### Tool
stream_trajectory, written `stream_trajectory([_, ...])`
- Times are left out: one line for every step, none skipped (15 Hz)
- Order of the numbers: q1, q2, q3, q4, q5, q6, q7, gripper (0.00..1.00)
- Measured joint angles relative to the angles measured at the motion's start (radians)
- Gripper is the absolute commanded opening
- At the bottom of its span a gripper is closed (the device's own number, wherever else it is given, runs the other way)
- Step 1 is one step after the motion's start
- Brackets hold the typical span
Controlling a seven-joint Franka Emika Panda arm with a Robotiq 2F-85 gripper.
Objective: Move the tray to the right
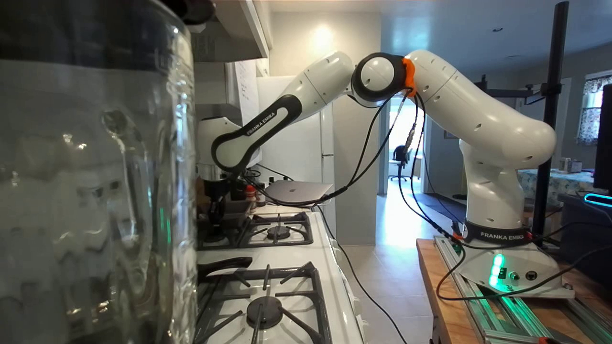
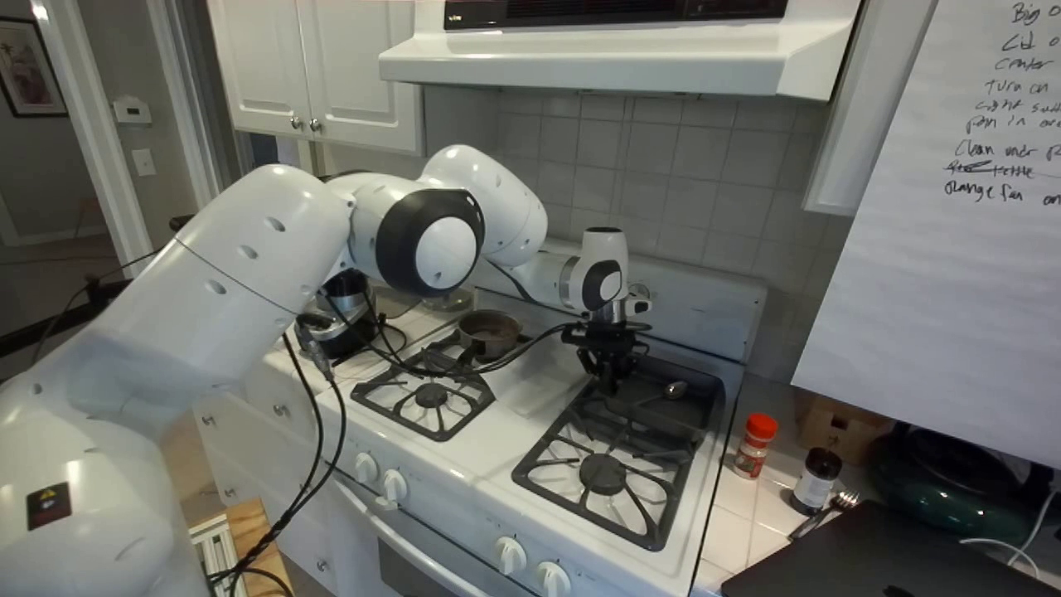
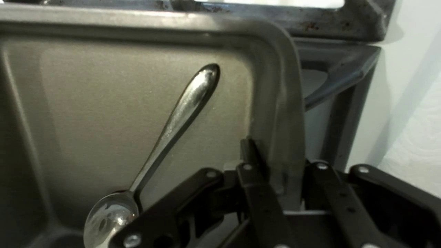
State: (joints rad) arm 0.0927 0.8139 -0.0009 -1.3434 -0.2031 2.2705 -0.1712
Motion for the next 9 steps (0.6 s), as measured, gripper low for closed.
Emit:
stream_trajectory([0.0, 0.0, 0.001, 0.0, 0.0, 0.0, 0.0, 0.2])
stream_trajectory([0.0, 0.0, 0.001, 0.0, 0.0, 0.0, 0.0, 0.18])
stream_trajectory([0.0, 0.0, 0.002, 0.0, 0.0, 0.0, 0.0, 0.15])
stream_trajectory([0.0, 0.0, 0.002, 0.0, 0.0, 0.0, -0.001, 0.15])
stream_trajectory([0.0, 0.0, 0.002, 0.0, 0.0, 0.0, -0.001, 0.12])
stream_trajectory([0.0, 0.0, 0.002, 0.0, 0.0, 0.0, -0.001, 0.11])
stream_trajectory([0.0, 0.0, 0.003, 0.0, 0.0, 0.0, -0.001, 0.06])
stream_trajectory([0.0, 0.0, 0.003, 0.0, 0.0, 0.0, -0.001, 0.03])
stream_trajectory([0.0, 0.0, 0.003, 0.0, 0.0, 0.0, -0.001, 0.0])
